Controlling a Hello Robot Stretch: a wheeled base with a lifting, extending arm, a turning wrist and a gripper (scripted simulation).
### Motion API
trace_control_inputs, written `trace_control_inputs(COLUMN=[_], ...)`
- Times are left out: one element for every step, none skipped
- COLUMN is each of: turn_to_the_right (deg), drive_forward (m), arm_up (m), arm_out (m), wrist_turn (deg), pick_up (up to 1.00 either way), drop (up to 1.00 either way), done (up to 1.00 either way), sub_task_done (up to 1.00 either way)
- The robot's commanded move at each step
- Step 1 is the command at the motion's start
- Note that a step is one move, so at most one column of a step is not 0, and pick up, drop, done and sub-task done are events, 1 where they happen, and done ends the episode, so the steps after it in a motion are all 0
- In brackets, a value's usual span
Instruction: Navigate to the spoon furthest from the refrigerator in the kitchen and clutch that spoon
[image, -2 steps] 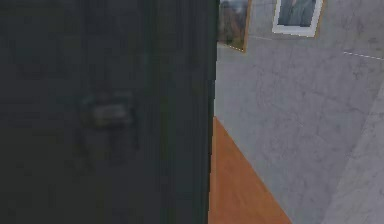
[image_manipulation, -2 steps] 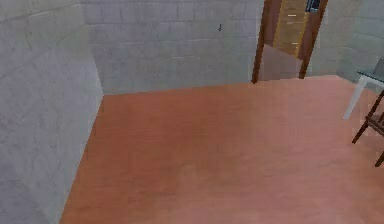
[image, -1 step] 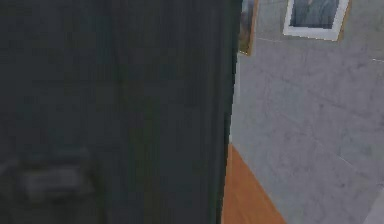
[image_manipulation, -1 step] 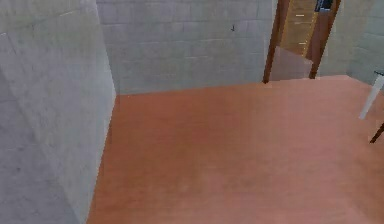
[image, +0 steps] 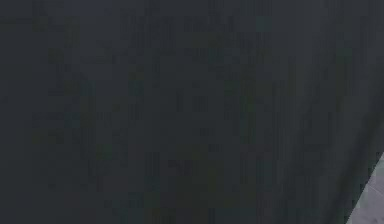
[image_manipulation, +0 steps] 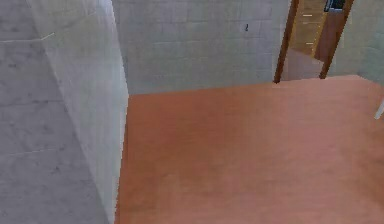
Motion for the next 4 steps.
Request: trace_control_inputs(turn_to_the_right=[45.0, 45.0, 12.0, 0.0], drive_forward=[0.0, 0.0, 0.0, 0.35], arm_up=[0.0, 0.0, 0.0, 0.0], arm_out=[0.0, 0.0, 0.0, 0.0], wrist_turn=[0.0, 0.0, 0.0, 0.0], pick_up=[0.0, 0.0, 0.0, 0.0], drop=[0.0, 0.0, 0.0, 0.0], done=[0.0, 0.0, 0.0, 0.0], sub_task_done=[0.0, 0.0, 0.0, 0.0])
